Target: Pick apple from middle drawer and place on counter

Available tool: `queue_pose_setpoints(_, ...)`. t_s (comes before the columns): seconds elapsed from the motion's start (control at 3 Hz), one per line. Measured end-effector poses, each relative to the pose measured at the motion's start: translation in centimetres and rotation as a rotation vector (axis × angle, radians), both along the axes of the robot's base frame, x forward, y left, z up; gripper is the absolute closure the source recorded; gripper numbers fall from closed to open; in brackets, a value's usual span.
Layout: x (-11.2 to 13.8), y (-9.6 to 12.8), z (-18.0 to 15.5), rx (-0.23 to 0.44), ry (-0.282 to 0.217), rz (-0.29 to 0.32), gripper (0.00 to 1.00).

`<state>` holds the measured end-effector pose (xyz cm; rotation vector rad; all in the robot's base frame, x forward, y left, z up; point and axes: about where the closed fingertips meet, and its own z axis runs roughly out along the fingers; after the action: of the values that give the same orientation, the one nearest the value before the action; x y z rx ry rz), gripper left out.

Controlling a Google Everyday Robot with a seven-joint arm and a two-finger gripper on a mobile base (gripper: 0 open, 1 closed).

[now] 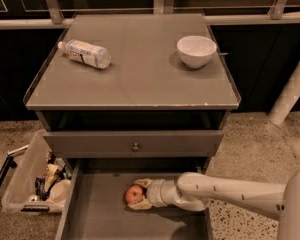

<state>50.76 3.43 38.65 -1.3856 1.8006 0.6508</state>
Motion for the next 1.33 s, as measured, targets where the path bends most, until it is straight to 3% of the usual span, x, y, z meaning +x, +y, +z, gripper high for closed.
queue_pose_setpoints(0.67,-0.4,-0.1,0.6,0.001,0.006,0.008,0.89)
queue_pose_setpoints(1.0,-1.4,-1.7,2.6,0.021,0.039,0.004,1.0)
queue_pose_setpoints(1.33,-3.0,-4.0,6.1,0.05,0.048,0.006,1.0)
